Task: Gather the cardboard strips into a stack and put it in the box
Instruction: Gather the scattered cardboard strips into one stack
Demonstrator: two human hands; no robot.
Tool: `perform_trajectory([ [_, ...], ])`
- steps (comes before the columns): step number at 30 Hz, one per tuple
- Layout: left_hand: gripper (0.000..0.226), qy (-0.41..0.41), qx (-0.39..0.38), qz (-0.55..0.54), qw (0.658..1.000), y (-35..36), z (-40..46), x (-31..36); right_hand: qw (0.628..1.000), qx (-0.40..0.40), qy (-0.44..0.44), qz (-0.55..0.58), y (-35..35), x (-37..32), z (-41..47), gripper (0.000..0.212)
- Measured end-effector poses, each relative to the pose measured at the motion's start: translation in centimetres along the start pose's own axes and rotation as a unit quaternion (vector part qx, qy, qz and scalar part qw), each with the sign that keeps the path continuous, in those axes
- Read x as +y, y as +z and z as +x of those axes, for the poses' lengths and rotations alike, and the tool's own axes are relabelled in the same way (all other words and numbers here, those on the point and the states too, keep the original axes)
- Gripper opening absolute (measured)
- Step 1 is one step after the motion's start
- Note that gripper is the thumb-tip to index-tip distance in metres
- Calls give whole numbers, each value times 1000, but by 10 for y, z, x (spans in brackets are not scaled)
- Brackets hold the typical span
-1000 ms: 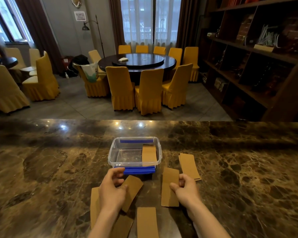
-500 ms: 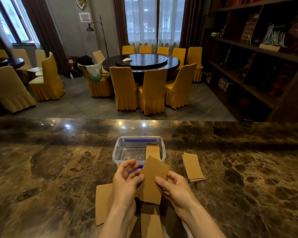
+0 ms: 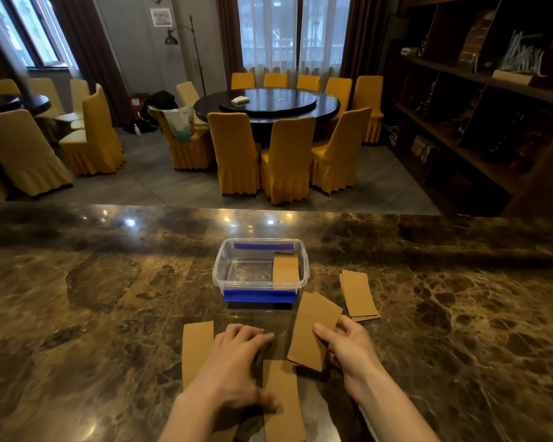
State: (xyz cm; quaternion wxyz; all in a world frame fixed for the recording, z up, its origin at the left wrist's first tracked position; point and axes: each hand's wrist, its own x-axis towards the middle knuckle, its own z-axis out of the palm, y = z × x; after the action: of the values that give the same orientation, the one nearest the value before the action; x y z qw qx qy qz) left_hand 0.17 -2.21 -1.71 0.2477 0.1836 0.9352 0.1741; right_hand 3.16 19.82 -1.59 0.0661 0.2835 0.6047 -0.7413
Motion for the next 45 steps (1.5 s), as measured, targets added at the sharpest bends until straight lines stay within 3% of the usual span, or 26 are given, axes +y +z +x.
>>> perform_trajectory([
  [2, 114, 8, -5, 30, 1000, 6, 1, 4, 1000, -6, 3, -8, 1, 2, -1, 36],
  [6, 83, 14, 27, 29, 999, 15, 3, 8, 999, -18, -1, -27, -1, 5, -1, 26],
  [11, 48, 2, 107, -93, 990, 8, 3, 15, 997, -67, 6, -35, -4, 2, -6, 22],
  [17, 29, -2, 216, -366, 905, -10, 0, 20, 989, -72, -54, -119, 1, 3, -9, 30],
  [21, 31, 37, 190, -473, 859, -20, -1, 21, 983, -83, -73, -148, 14, 4, -9, 34],
  [24, 34, 28, 209, -442, 872, -22, -3, 16, 983, -79, -74, -151, 20, 5, -7, 28],
  [27, 42, -23, 227, -259, 939, -20, -10, -2, 983, -60, -78, -152, 22, 7, -2, 27],
  [30, 58, -64, 123, -84, 987, -20, -21, -18, 984, -52, -65, -159, 27, 10, 0, 38],
  [33, 71, -102, 33, -27, 994, -19, -25, -24, 985, -64, -43, -153, 33, 13, -1, 39],
  [36, 73, -107, -12, -16, 994, -16, -27, -26, 986, -74, -31, -149, 39, 14, -3, 34],
  [40, 67, -102, -16, -17, 994, -14, -28, -27, 986, -78, -17, -146, 40, 18, -3, 35],
  [45, 47, -98, 75, -128, 984, -12, -26, -28, 987, -105, 3, -120, 36, 19, -6, 40],
])
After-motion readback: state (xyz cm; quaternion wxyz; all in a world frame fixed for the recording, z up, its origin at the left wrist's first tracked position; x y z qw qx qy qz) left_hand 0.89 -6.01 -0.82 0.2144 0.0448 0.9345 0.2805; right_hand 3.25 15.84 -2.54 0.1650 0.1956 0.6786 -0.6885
